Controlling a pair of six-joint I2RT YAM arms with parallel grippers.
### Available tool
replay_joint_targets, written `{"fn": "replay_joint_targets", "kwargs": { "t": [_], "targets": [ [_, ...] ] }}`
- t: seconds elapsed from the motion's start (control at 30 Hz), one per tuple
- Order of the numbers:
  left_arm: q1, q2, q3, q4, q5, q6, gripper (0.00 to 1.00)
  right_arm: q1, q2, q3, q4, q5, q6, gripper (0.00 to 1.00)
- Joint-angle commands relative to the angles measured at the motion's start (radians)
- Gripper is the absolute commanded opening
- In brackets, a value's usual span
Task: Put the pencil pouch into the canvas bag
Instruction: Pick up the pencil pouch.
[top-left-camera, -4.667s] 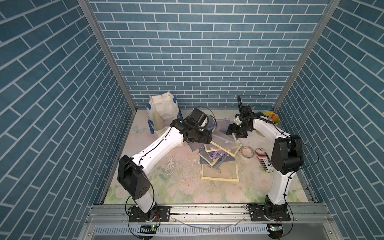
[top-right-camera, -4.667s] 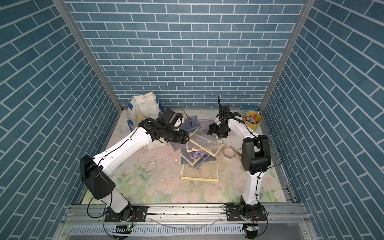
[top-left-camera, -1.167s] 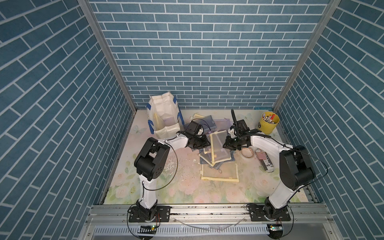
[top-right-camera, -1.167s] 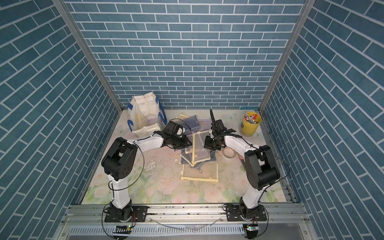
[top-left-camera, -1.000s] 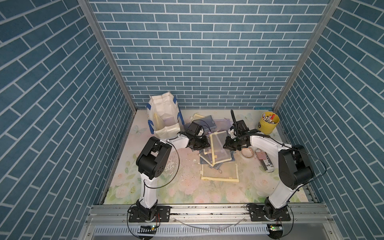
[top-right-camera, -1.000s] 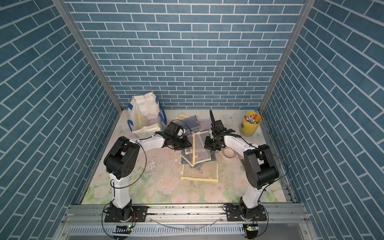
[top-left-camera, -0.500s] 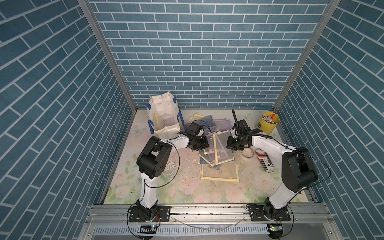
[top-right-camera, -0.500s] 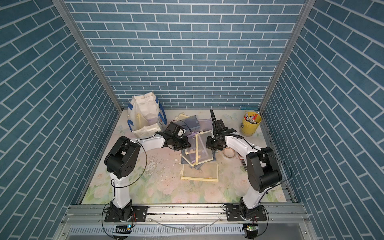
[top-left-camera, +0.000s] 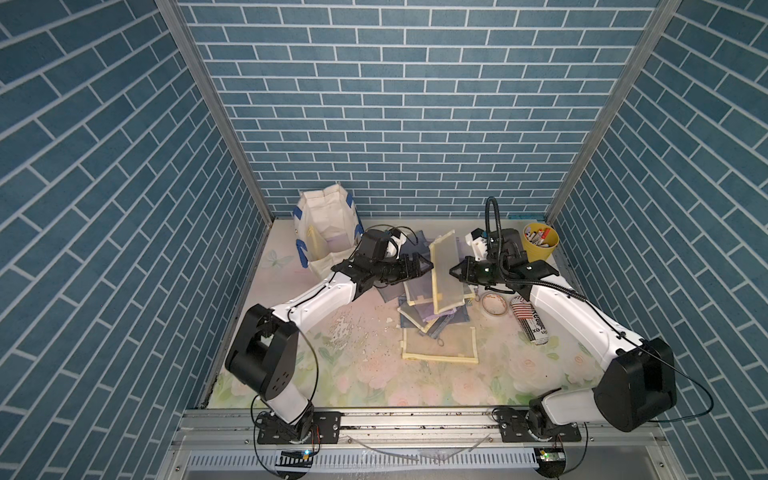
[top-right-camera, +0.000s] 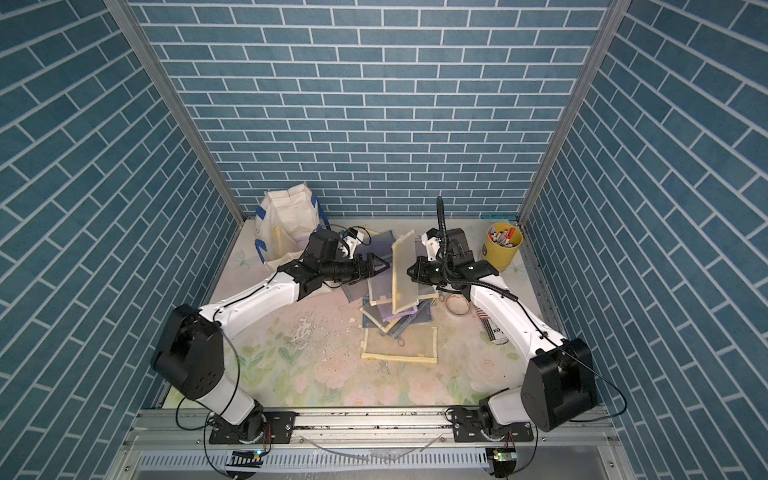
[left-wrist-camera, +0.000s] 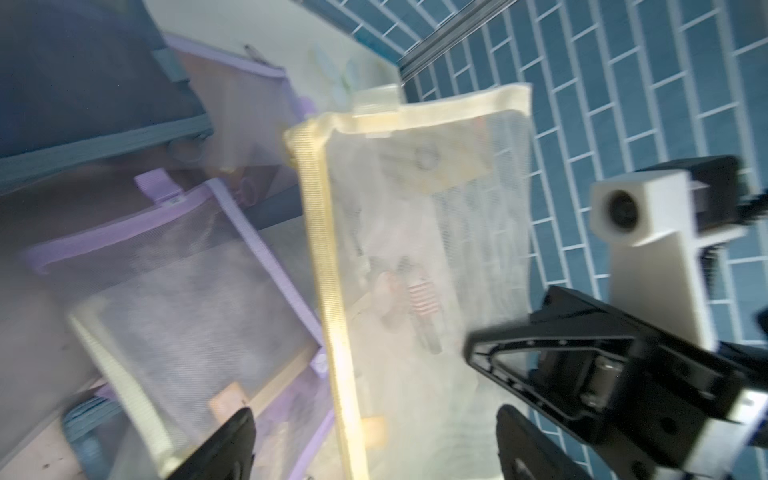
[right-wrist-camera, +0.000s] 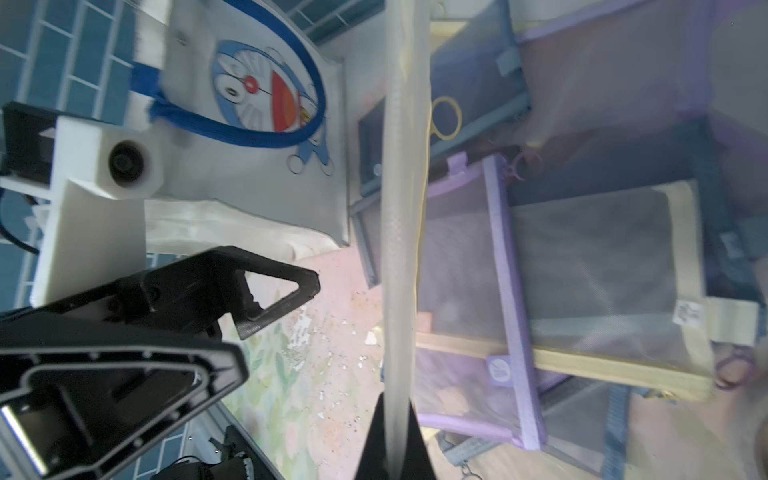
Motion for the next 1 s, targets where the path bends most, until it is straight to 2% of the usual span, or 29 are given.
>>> {"fn": "replay_joint_targets", "kwargs": {
  "t": [0.0,0.23,0.33,0.53,0.63,0.77,0.8,0.87,0.9,0.93,0.97],
  "targets": [
    [0.005,-0.037,-0.052,0.113,0.056,-0.054,0.96,0.004,-0.025,-0.008,0.159,-0.169,0.052,0.00],
    [0.020,-0.128,-0.092,0.169,0.077,-0.070,0.99,0.004,-0.015,0.027,0.385,-0.335,0.183,0.00],
    [0.032,-0.163,-0.133,0.270,0.081,-0.117,0.99,0.003,0.006,0.051,0.420,-0.400,0.200,0.00],
    [0.059,-0.187,-0.169,0.413,0.090,-0.191,0.92,0.003,0.030,0.071,0.528,-0.500,0.272,0.00],
    [0.059,-0.189,-0.173,0.461,0.095,-0.212,0.76,0.003,0.040,0.070,0.571,-0.514,0.304,0.00],
    [0.063,-0.211,-0.177,0.453,0.079,-0.206,0.32,0.003,0.047,0.066,0.537,-0.490,0.296,0.00],
    [0.067,-0.219,-0.175,0.437,0.076,-0.202,0.24,0.003,0.048,0.073,0.500,-0.475,0.279,0.00],
    [0.078,-0.240,-0.165,0.374,0.062,-0.176,0.14,0.003,0.053,0.107,0.355,-0.427,0.219,0.00],
    [0.090,-0.252,-0.151,0.308,0.050,-0.153,0.05,0.003,0.060,0.138,0.260,-0.398,0.170,0.06],
    [0.103,-0.263,-0.131,0.237,0.042,-0.124,0.00,0.004,0.067,0.165,0.185,-0.372,0.131,0.15],
    [0.120,-0.270,-0.098,0.134,0.033,-0.080,0.00,0.003,0.074,0.193,0.104,-0.338,0.090,0.21]
  ]
}}
